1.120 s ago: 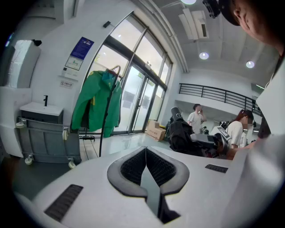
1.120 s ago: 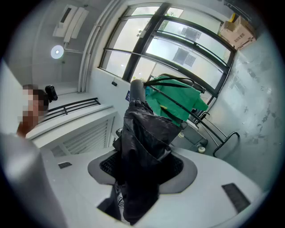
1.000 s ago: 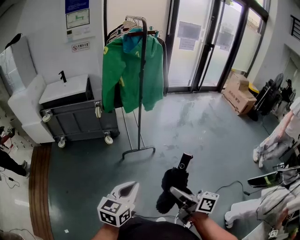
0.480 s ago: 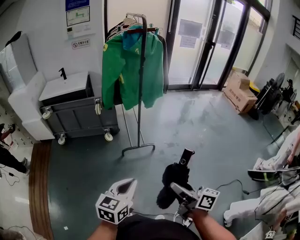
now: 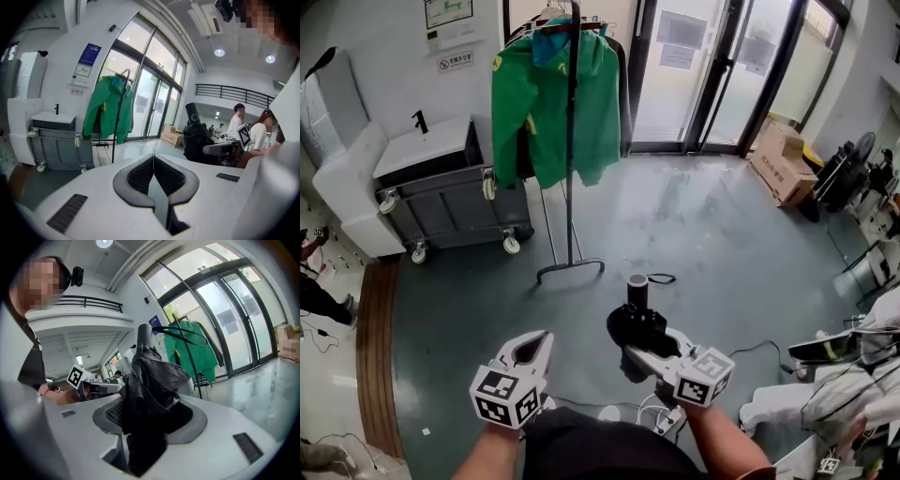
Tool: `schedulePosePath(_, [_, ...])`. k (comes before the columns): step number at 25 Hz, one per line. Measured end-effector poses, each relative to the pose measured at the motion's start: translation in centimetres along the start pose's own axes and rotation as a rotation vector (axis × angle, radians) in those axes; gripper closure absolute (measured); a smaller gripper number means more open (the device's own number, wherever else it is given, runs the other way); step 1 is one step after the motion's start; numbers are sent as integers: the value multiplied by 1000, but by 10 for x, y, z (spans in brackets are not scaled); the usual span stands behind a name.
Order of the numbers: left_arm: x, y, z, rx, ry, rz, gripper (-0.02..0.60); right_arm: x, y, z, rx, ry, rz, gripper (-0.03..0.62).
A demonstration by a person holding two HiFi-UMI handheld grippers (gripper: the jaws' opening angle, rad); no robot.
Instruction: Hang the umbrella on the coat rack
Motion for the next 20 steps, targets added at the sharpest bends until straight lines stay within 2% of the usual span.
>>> schedulePosePath(6, [-20, 13, 19, 2, -35, -24, 566, 9, 8, 30, 11, 9, -20, 382])
schedulePosePath(10, [-22, 20, 42, -15, -13, -64, 566, 19, 12, 40, -4, 32, -28, 382])
schedulePosePath(12, [-26, 15, 37, -28, -24, -66, 566, 16, 8, 47, 0, 37, -25, 382])
schedulePosePath(15, [-37, 12, 19, 0, -40, -66, 566, 3, 4, 58, 3, 45, -30, 382])
schedulePosePath(20, [-69, -7, -12, -2, -16, -40, 566, -27, -11, 77, 23, 53, -37, 382])
Point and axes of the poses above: the fingertips, and each gripper's own axes: x backward along the fingers, z to its right, y out of its underside, the point moved 4 cm from there along x, backward along the fingers, and after that the axes turned 4 degrees about z, right-handed, at the moved point
